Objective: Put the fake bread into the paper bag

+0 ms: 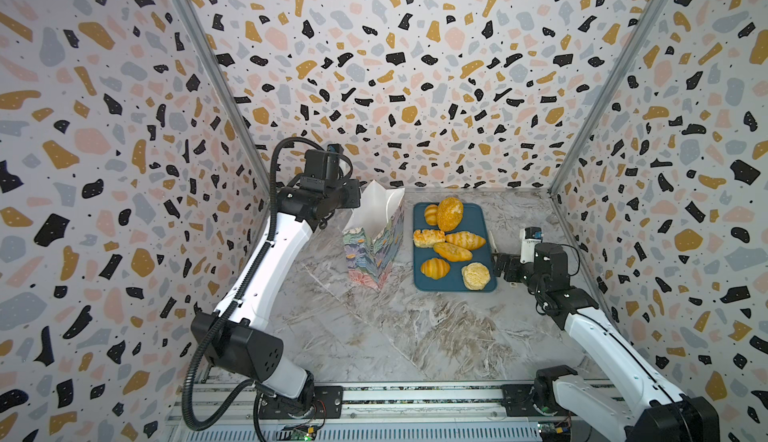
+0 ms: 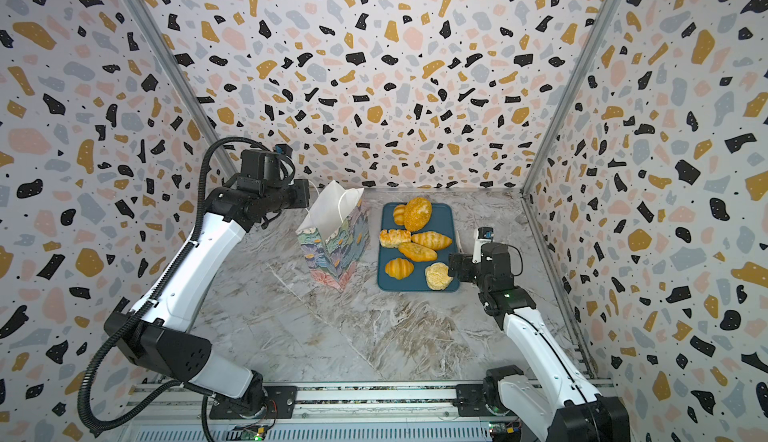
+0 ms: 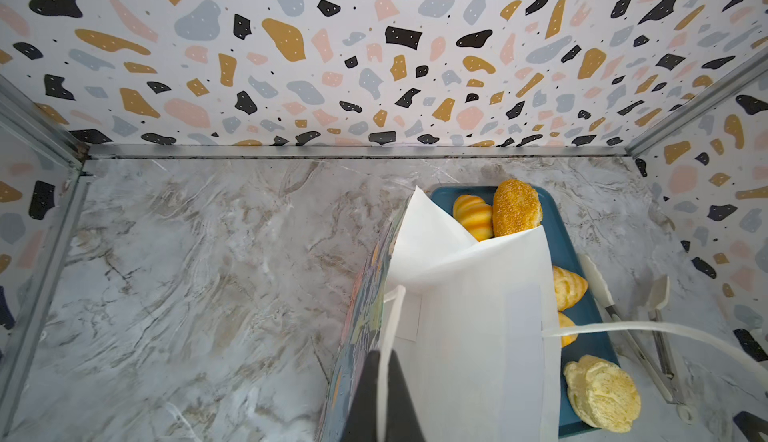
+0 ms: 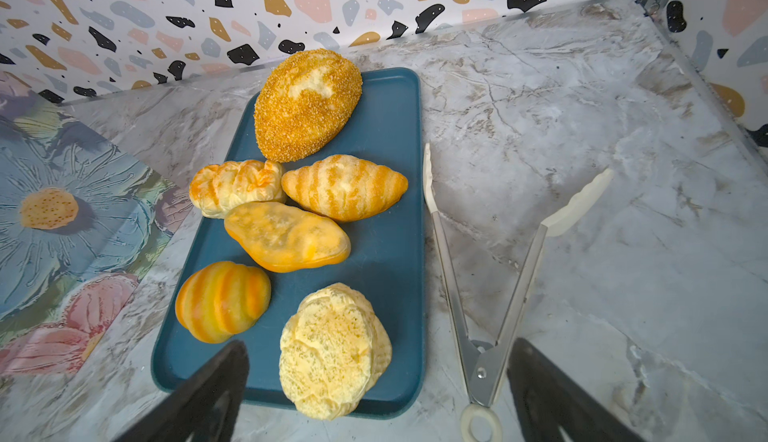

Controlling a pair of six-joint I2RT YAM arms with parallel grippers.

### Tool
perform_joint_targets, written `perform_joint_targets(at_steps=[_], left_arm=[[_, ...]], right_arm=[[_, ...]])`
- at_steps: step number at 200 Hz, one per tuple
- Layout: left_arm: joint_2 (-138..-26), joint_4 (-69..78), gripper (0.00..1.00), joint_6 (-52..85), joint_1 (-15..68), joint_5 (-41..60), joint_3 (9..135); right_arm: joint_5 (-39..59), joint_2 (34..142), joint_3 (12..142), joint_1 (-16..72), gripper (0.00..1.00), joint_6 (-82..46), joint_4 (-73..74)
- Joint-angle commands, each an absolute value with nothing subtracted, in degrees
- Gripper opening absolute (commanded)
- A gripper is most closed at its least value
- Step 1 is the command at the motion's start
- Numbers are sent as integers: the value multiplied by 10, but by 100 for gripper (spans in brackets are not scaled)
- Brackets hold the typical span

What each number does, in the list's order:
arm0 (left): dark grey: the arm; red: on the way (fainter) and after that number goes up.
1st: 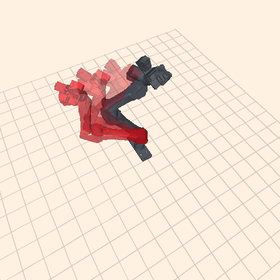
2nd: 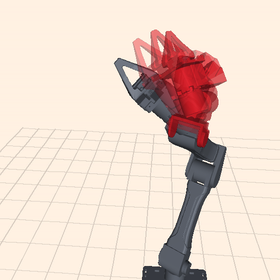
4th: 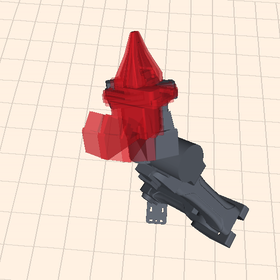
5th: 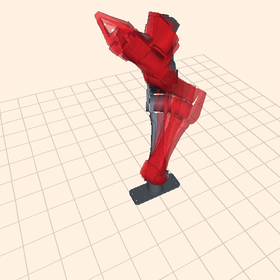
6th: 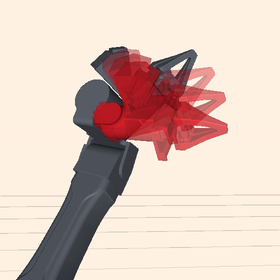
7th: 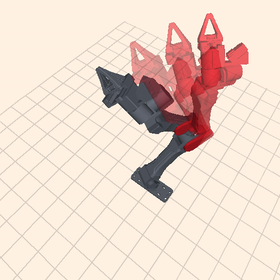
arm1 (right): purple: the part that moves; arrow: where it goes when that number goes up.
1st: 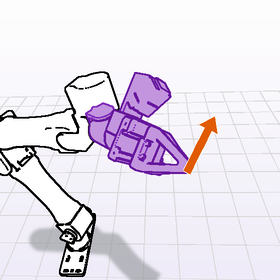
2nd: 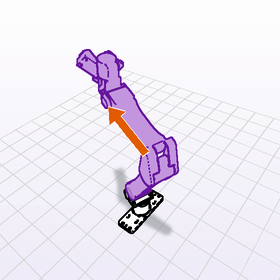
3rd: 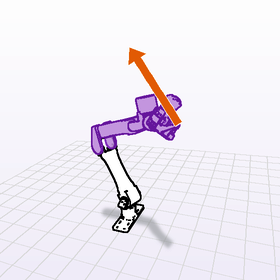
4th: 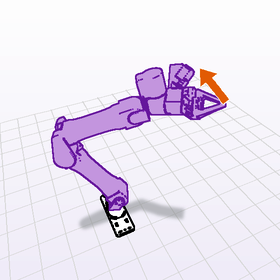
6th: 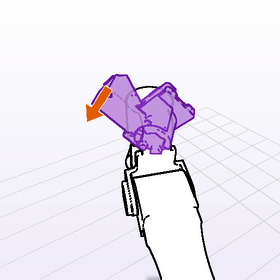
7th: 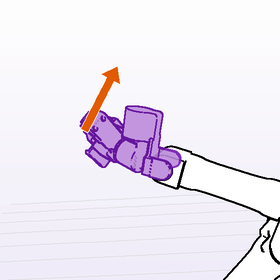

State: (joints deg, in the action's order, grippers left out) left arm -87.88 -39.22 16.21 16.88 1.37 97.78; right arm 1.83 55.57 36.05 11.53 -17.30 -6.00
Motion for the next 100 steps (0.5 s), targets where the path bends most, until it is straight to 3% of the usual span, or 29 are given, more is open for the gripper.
perform_joint_targets(at_steps=[1, 100], left_arm=[[-855, -329, 0, 201, 166, 47, 952], [-792, -229, 0, 307, 161, -1, 865]], right_arm=[[11, 550, 381, 113, 99, -177, -69], [17, 542, 389, 98, 99, -184, -75]])
